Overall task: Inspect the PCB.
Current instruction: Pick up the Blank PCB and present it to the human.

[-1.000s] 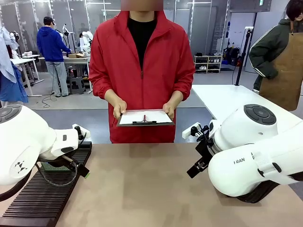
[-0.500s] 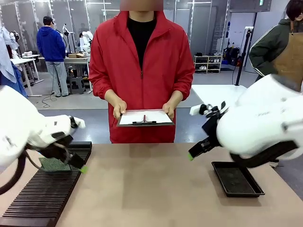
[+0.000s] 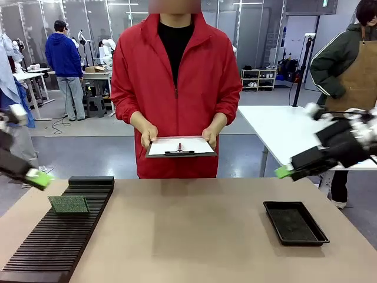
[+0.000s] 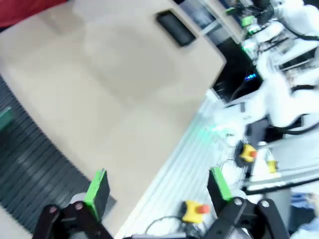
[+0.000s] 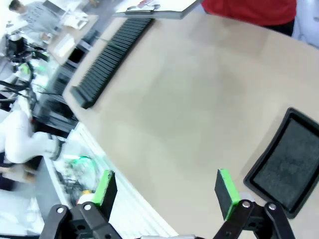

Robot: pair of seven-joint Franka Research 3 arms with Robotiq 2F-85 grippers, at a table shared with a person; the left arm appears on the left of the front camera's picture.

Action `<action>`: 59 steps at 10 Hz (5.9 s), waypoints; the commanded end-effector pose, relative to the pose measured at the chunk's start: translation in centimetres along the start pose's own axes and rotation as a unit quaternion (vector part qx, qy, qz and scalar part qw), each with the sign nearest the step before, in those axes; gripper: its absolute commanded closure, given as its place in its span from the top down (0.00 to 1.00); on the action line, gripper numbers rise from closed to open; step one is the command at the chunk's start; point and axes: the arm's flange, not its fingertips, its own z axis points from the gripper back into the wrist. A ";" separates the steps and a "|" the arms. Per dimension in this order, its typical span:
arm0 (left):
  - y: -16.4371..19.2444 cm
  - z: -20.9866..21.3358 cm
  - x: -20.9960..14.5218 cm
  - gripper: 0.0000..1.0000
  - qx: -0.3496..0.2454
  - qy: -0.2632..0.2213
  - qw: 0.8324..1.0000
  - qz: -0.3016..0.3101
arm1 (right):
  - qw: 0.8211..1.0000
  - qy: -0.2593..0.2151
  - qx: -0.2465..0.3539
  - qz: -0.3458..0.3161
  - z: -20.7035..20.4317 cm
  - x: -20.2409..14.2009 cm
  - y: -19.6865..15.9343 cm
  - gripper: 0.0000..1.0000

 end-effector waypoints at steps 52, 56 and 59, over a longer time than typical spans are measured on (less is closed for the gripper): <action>20.7 -12.0 7.3 0.07 0.233 0.445 0.768 -0.398 | 0.967 -0.153 0.137 -0.149 13.2 -16.2 -11.1 1.00; 20.6 -11.8 7.0 0.00 0.233 0.442 0.786 -0.364 | 0.967 -0.153 0.137 -0.149 13.2 -16.2 -11.1 1.00; 20.0 -11.0 7.3 0.00 0.217 0.429 0.802 -0.355 | 0.967 -0.153 0.137 -0.149 13.2 -16.2 -11.1 1.00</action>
